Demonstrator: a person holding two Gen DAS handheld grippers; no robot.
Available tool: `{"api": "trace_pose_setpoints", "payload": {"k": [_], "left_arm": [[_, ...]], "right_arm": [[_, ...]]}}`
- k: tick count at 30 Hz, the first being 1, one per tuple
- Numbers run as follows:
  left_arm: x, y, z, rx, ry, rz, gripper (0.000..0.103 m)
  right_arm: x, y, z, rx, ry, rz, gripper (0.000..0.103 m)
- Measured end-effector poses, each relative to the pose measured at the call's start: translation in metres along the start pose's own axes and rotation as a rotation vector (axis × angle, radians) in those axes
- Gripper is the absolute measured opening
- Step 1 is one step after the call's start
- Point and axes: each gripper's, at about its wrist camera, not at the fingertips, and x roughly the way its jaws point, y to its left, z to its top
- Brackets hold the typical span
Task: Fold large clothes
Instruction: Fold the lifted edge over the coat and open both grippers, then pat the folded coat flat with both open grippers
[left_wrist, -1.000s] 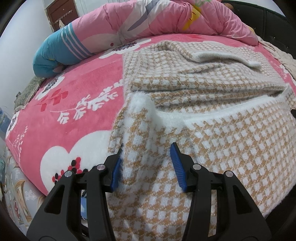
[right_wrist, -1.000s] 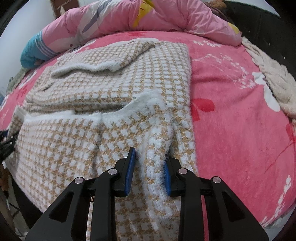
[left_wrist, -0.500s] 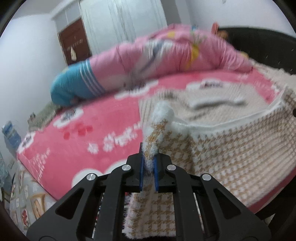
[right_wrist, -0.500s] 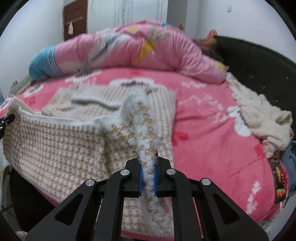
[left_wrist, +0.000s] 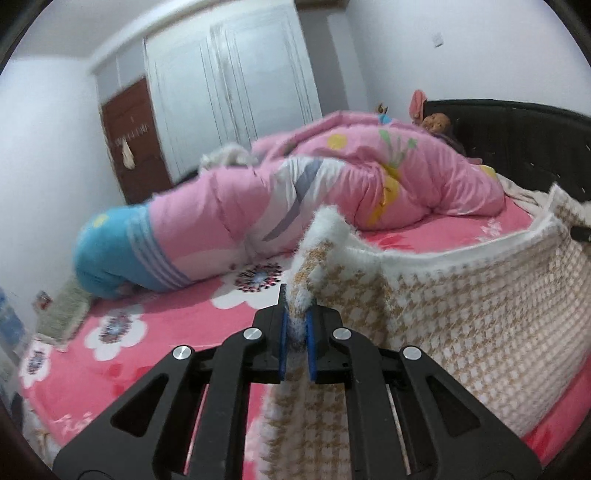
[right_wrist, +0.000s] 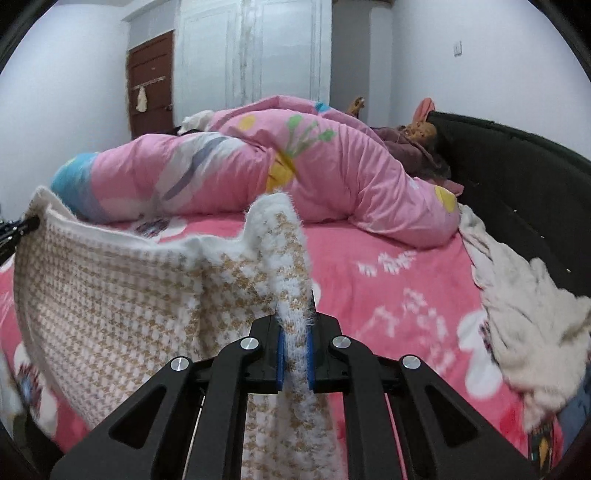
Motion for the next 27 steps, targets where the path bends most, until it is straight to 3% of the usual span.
{"api": "trace_pose_setpoints", "payload": {"k": [3, 4, 5, 7, 8, 9, 10, 12, 14, 17, 19, 21, 23, 26, 27], "left_arm": [[0.066, -0.009, 0.011, -0.057, 0.136, -0.067, 0.008], [0.106, -0.001, 0.004, -0.081, 0.221, -0.090, 0.009], [0.111, -0.025, -0.003, -0.087, 0.271, -0.092, 0.011], [0.157, -0.027, -0.029, -0.100, 0.423, -0.098, 0.015], [0.175, -0.029, -0.043, -0.105, 0.486, -0.101, 0.017], [0.182, -0.028, -0.052, -0.115, 0.518, -0.107, 0.026], [0.189, -0.014, -0.061, -0.149, 0.543, -0.128, 0.029], [0.174, -0.012, -0.063, -0.198, 0.526, -0.154, 0.032], [0.157, 0.011, -0.051, -0.238, 0.478, -0.144, 0.033], [0.136, 0.033, -0.035, -0.304, 0.394, -0.180, 0.043], [0.141, 0.023, -0.031, -0.337, 0.413, -0.252, 0.044], [0.152, 0.001, -0.036, -0.322, 0.477, -0.270, 0.044], [0.172, -0.017, -0.052, -0.288, 0.550, -0.242, 0.045], [0.173, 0.004, -0.061, -0.334, 0.500, -0.214, 0.042], [0.168, 0.016, -0.060, -0.344, 0.492, -0.134, 0.043]], "right_arm": [[0.066, -0.003, 0.009, 0.017, 0.066, -0.018, 0.009], [0.089, -0.002, 0.006, 0.018, 0.098, -0.027, 0.009], [0.111, -0.003, 0.000, 0.021, 0.138, -0.037, 0.009], [0.159, -0.003, -0.021, 0.015, 0.255, -0.052, 0.011], [0.179, -0.005, -0.035, 0.016, 0.321, -0.050, 0.019], [0.185, -0.007, -0.040, 0.017, 0.336, -0.052, 0.028], [0.182, -0.010, -0.043, 0.023, 0.328, -0.043, 0.030], [0.166, -0.019, -0.037, 0.052, 0.316, -0.040, 0.045], [0.147, -0.027, -0.029, 0.079, 0.290, -0.032, 0.047], [0.120, -0.029, -0.009, 0.141, 0.234, 0.099, 0.047], [0.125, -0.017, 0.000, 0.134, 0.229, 0.161, 0.047], [0.148, 0.001, 0.001, 0.124, 0.266, 0.208, 0.047], [0.187, 0.005, -0.006, 0.159, 0.340, 0.235, 0.047], [0.202, -0.020, -0.019, 0.238, 0.367, 0.161, 0.047], [0.198, -0.029, -0.020, 0.262, 0.367, 0.125, 0.046]]}}
